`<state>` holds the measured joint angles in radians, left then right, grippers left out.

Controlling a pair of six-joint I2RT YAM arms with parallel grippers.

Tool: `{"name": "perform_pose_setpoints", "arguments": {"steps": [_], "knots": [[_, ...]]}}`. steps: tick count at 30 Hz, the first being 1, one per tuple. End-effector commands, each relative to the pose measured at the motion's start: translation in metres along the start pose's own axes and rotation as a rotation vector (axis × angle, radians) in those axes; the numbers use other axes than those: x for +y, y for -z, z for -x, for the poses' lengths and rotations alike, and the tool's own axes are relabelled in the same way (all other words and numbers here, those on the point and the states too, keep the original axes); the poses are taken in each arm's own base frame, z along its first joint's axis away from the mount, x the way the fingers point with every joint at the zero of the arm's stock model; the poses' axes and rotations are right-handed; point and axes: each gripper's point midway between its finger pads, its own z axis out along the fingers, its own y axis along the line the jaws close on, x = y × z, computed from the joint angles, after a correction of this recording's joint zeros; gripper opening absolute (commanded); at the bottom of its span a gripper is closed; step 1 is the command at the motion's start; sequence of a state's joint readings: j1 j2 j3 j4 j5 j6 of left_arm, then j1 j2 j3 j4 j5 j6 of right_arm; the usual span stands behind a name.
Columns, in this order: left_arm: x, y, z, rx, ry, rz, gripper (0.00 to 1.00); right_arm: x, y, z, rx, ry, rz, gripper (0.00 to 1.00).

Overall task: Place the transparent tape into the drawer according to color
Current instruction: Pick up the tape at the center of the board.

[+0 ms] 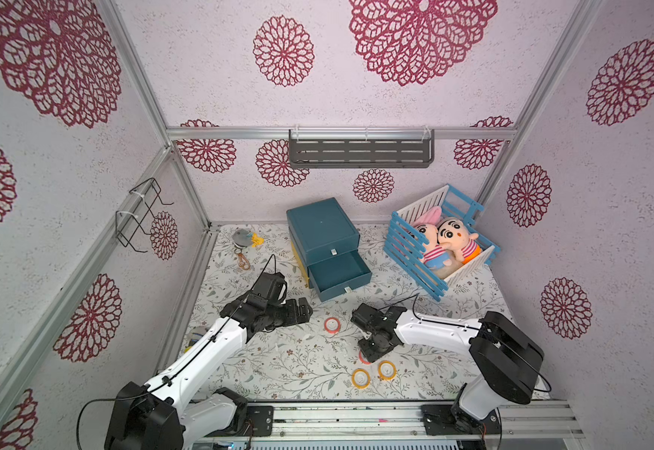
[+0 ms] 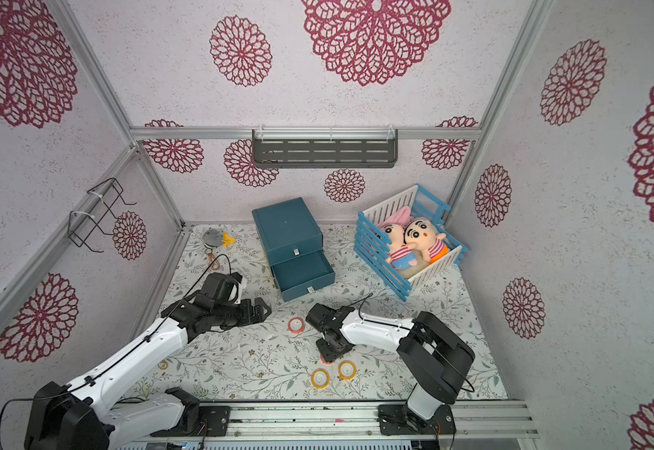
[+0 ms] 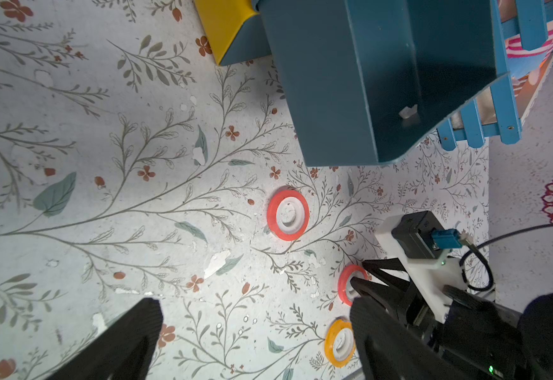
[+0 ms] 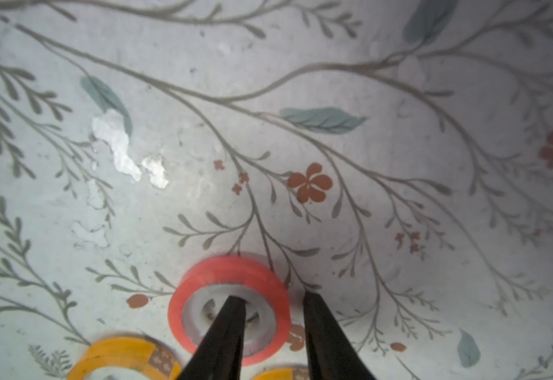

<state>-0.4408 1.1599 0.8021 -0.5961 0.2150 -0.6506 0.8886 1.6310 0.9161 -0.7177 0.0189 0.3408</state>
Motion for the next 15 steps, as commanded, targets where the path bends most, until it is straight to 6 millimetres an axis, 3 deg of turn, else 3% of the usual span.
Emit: {"name": "perform_pose_setpoints", "arguments": {"steps": [1, 15], "knots": [[0.0006, -0.0009, -0.0012, -0.007, -0.028, 0.001, 0.97, 0.0002, -0.0065, -0.0038, 0.031, 0.031, -0.014, 0.31], [0.0018, -0.0011, -0.0029, -0.001, -0.030, 0.003, 0.97, -0.0040, -0.0139, -0.0082, 0.070, 0.044, -0.041, 0.00]]}}
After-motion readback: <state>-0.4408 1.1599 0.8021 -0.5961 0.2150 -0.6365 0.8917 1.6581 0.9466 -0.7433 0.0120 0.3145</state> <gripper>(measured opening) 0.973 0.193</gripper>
